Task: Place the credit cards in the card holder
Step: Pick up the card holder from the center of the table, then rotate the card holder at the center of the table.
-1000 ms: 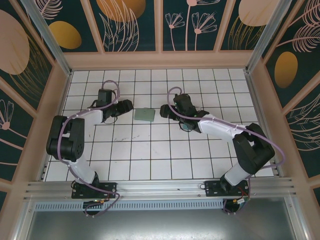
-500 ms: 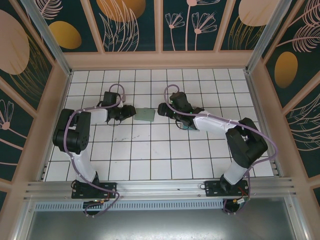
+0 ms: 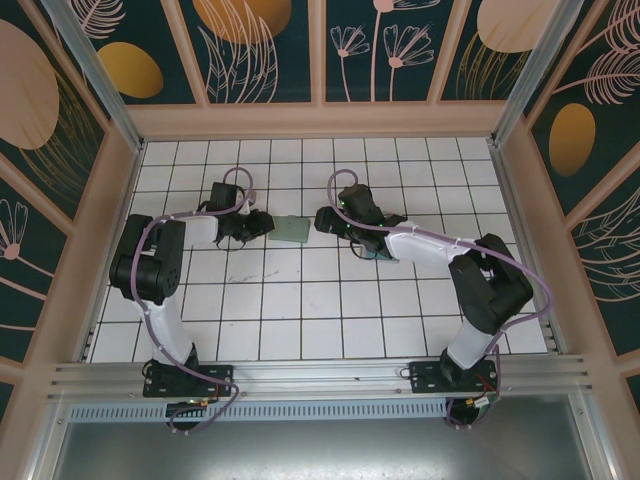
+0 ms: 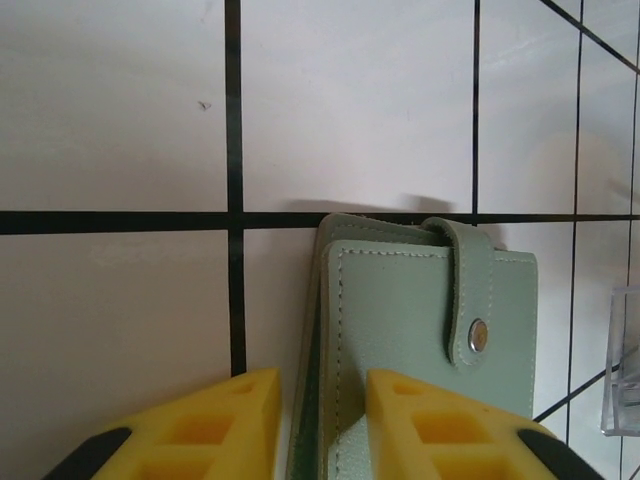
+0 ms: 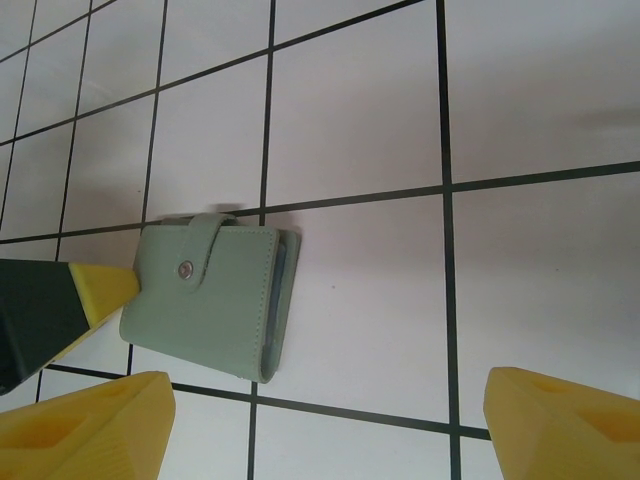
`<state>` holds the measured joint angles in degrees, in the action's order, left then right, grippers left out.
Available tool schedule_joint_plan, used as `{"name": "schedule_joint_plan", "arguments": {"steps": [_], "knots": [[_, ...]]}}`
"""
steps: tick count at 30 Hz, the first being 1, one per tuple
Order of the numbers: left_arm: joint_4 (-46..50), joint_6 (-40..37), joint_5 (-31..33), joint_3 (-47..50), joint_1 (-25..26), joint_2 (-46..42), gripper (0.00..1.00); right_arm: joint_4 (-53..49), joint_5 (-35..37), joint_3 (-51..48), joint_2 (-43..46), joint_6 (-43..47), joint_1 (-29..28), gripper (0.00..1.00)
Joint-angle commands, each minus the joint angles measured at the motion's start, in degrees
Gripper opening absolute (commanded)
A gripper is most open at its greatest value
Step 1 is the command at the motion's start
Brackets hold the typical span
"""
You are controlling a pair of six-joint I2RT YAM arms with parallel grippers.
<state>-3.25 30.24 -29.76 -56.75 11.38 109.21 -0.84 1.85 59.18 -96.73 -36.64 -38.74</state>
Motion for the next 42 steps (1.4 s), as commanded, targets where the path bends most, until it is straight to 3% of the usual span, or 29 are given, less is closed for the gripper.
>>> {"name": "schedule_joint_plan", "arguments": {"steps": [1, 10, 15, 20, 26, 34, 42], "knots": [[1.6, -1.1, -0.1, -1.5, 0.4, 1.3, 0.29, -1.0, -0.1, 2.1, -1.2, -1.0, -0.4, 0.82], [2.4, -2.1, -1.0, -2.2, 0.4, 1.3, 0.00, -1.2, -0.3, 2.3, -1.4, -1.0, -0.4, 0.82], [3.4, -3.1, -1.1, -1.4, 0.5, -1.4, 0.00, -1.2, -0.7, 2.3, -1.4, -0.5, 0.1, 0.82], [5.2, -3.6, -2.4, -0.4, 0.5, -4.9, 0.00, -1.3, -6.5, 2.8, -1.0, 1.5, 2.6, 0.82], [9.7, -6.7, -3.9, 0.7, 0.5, -10.1, 0.00, -4.9, -11.3, 6.1, -1.8, 10.0, 4.6, 0.78], [17.6, -13.6, -8.0, 0.7, 0.5, -13.0, 0.00, -13.8, -15.2, 14.6, -9.8, 22.0, 4.6, 0.65], [18.9, -15.8, -9.9, 0.7, 0.5, -12.7, 0.00, -16.0, -25.8, 20.3, -18.2, 30.5, 3.2, 0.65]]}}
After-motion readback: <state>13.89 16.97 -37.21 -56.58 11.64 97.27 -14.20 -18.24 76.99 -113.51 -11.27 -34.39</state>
